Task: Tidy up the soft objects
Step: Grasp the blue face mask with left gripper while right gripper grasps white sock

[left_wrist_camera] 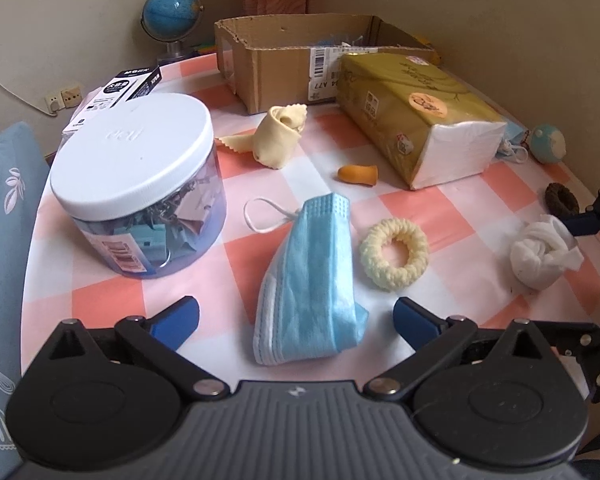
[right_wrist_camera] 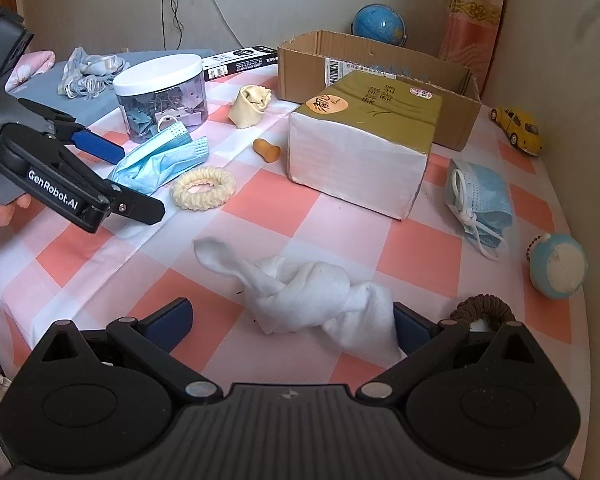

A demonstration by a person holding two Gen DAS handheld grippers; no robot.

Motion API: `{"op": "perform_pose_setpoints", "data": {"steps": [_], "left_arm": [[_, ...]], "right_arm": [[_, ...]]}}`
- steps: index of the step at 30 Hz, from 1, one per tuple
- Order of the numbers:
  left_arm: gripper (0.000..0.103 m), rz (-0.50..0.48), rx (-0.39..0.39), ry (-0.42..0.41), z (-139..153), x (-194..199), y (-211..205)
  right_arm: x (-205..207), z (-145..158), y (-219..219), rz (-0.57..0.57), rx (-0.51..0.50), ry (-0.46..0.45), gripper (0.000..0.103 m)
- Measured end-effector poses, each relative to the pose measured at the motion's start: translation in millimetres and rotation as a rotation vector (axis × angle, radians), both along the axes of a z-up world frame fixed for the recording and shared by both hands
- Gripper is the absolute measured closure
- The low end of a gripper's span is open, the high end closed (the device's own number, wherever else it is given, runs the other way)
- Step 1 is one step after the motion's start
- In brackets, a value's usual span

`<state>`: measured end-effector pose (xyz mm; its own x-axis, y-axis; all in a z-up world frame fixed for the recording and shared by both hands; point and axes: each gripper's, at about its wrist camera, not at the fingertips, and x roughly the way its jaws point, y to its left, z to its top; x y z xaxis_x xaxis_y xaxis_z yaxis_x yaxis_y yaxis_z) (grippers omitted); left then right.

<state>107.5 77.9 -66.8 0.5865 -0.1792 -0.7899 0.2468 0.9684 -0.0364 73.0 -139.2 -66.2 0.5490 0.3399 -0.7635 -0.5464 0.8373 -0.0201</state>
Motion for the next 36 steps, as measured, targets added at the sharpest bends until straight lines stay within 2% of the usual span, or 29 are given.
{"op": "perform_pose_setpoints", "data": {"steps": [5, 7, 9, 11, 12, 16, 19, 30, 36], "left_arm": [[0.001, -0.007, 0.012, -0.02, 4, 1, 1], [0.005, -0.016, -0.005, -0.026, 6, 1, 2], [0.012, -0.018, -0.01, -0.03, 8, 1, 2], [0.025, -0.011, 0.018, -0.03, 8, 1, 0], [0.028, -0.009, 0.032, -0.034, 8, 1, -1], [0.048, -0.019, 0.003, -0.031, 9, 1, -2], [0.056, -0.031, 0.004, -0.034, 11, -1, -6], [0.059, -0.037, -0.002, -0.037, 12, -6, -6], [0.059, -0.042, -0.001, -0.041, 12, -6, -7]], "right_arm": [[-1, 0, 0, -0.004, 0.002, -0.003, 0.0], [-1, 0, 0, -0.004, 0.001, -0.003, 0.0], [-1, 0, 0, -0.006, 0.002, -0.005, 0.0], [-1, 0, 0, -0.008, 0.003, -0.006, 0.0], [-1, 0, 0, -0.009, 0.002, -0.005, 0.0], [-1, 0, 0, -0.015, 0.002, -0.008, 0.0], [-1, 0, 1, -0.021, 0.0, -0.005, 0.0], [5, 2, 5, -0.047, -0.021, 0.035, 0.0], [6, 7, 4, -0.065, -0.018, 0.024, 0.006]]}}
